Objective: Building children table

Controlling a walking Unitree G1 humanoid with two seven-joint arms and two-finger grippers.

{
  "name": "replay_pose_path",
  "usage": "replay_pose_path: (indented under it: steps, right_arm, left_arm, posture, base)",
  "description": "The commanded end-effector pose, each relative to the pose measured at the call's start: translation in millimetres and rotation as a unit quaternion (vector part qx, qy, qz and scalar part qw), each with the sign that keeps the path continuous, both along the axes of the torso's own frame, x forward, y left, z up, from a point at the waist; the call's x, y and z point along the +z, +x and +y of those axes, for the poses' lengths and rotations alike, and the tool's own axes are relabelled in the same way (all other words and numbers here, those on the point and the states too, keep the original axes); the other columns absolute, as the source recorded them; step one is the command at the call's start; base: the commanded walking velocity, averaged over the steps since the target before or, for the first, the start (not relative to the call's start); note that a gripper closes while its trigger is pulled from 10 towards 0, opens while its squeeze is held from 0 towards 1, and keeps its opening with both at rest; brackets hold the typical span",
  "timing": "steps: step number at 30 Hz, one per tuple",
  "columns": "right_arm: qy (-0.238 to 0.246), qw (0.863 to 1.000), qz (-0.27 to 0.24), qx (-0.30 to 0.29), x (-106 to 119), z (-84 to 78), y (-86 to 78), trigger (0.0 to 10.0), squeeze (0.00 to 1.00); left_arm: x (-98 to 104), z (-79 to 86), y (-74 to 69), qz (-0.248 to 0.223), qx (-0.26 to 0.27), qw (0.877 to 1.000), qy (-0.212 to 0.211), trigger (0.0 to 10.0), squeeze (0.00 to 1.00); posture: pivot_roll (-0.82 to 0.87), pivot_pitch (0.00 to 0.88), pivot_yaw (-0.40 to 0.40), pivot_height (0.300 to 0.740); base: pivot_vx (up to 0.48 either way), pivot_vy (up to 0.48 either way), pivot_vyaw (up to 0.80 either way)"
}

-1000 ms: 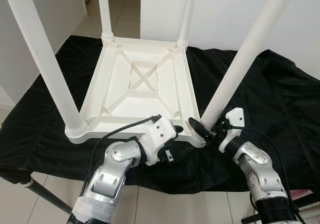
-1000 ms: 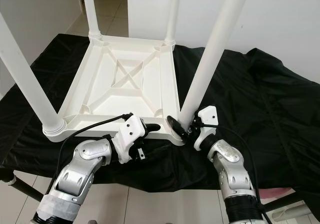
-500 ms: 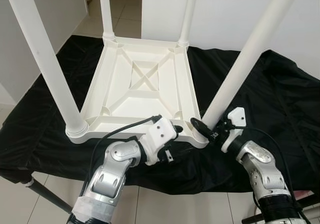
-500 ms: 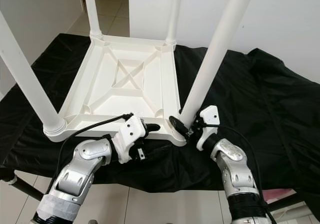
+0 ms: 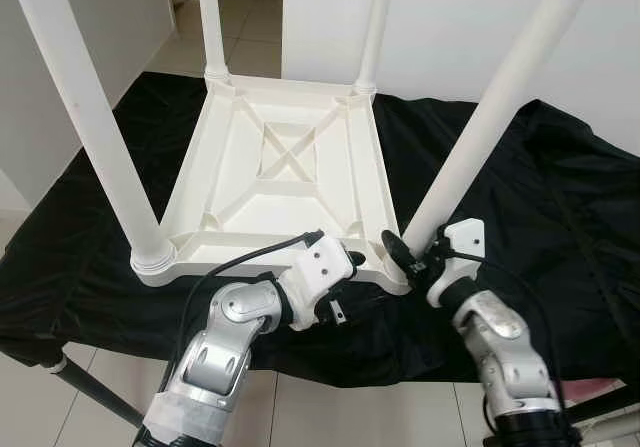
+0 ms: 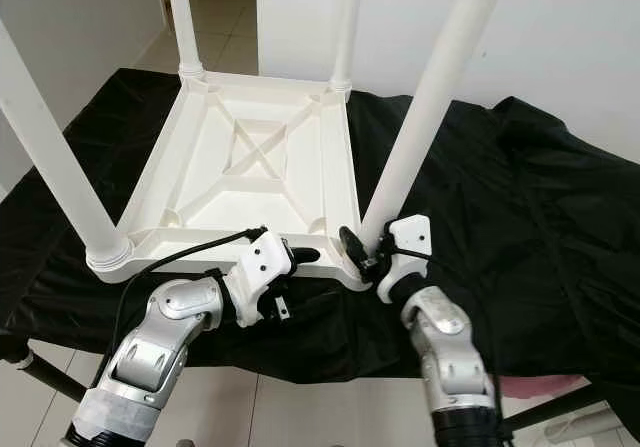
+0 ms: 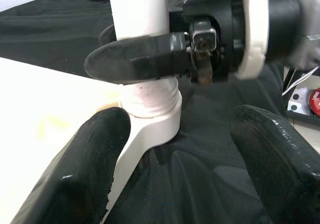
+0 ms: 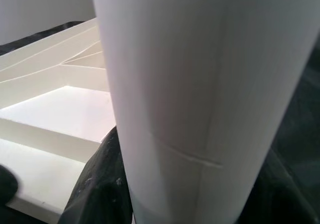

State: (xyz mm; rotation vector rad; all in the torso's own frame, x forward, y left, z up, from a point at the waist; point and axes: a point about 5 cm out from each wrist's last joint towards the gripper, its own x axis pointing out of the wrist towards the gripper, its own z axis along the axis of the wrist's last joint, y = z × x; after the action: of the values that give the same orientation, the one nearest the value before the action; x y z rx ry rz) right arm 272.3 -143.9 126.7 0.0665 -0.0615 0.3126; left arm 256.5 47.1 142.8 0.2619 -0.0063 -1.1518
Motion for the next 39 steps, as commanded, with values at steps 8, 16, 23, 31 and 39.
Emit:
replay_pose_path:
  steps: [8, 16, 23, 31, 39]
  right_arm:
    - [0.032, 0.991, 0.023, -0.126, -2.0, 13.1, -11.2, 10.0, 0.0]
    - [0.024, 0.992, 0.019, -0.121, 3.3, 14.0, -11.7, 10.0, 0.07]
    - [0.02, 0.992, 0.017, -0.121, 3.3, 10.1, -11.7, 10.0, 1.0]
    - [0.018, 0.997, 0.017, -0.074, 1.9, -2.2, -6.5, 10.0, 0.93]
    - [-0.034, 0.997, 0.015, 0.064, -2.6, -16.2, 0.2, 10.0, 0.0]
  left_arm:
    - [0.0, -0.1, 6.6, -0.011, 0.062, 0.998, -0.007, 10.0, 0.0]
    - [-0.2, -2.2, 7.1, -0.013, 0.058, 0.998, -0.006, 10.0, 0.0]
    - [-0.1, -1.5, 8.2, -0.014, 0.059, 0.998, -0.006, 10.0, 0.0]
    - [0.1, -0.9, 8.3, -0.014, 0.062, 0.998, -0.008, 10.0, 0.0]
    - [1.7, -2.1, 10.7, -0.018, 0.061, 0.998, -0.009, 10.0, 0.0]
  posture:
    - [-0.01, 0.0, -0.069, 0.74]
    - [-0.02, 0.0, -0.065, 0.74]
    - [-0.02, 0.0, -0.068, 0.74]
    - [-0.02, 0.0, -0.075, 0.74]
    - [-0.02, 0.0, -0.069, 0.74]
  base:
    - [0.0, 0.0, 0.0]
    - [0.0, 0.0, 0.0]
    - [0.0, 0.0, 0.0]
    - [0.0, 0.0, 0.0]
    - [0.0, 0.0, 0.0]
